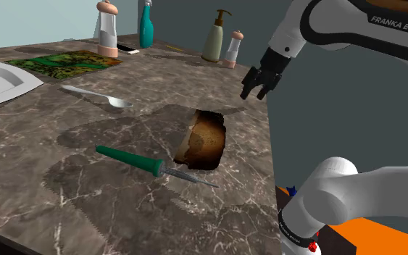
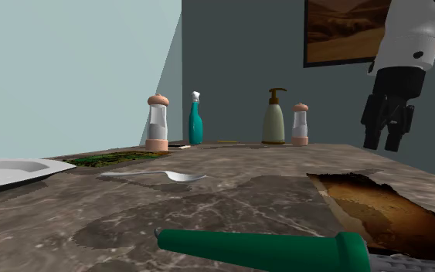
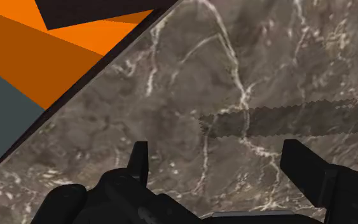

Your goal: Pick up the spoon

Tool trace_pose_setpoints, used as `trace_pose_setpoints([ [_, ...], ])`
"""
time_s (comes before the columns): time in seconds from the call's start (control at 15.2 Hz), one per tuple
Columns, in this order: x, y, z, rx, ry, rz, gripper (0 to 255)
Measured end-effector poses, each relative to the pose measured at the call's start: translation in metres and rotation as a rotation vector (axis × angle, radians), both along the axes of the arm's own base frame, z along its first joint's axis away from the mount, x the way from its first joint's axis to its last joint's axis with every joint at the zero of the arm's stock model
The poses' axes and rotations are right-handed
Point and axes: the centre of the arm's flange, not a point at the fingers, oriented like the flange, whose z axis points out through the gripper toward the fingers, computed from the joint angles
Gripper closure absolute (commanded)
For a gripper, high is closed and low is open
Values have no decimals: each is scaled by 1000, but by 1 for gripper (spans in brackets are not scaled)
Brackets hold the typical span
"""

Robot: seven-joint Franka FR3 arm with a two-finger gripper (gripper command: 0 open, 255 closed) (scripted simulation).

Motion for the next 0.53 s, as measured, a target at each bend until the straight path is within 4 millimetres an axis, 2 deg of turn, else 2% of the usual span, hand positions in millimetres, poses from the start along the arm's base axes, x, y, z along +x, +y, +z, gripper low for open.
trace_pose_setpoints([
  [0.2,11,11,0,1,-3,16,0],
  [0.53,48,54,1,2,-14,79,0],
])
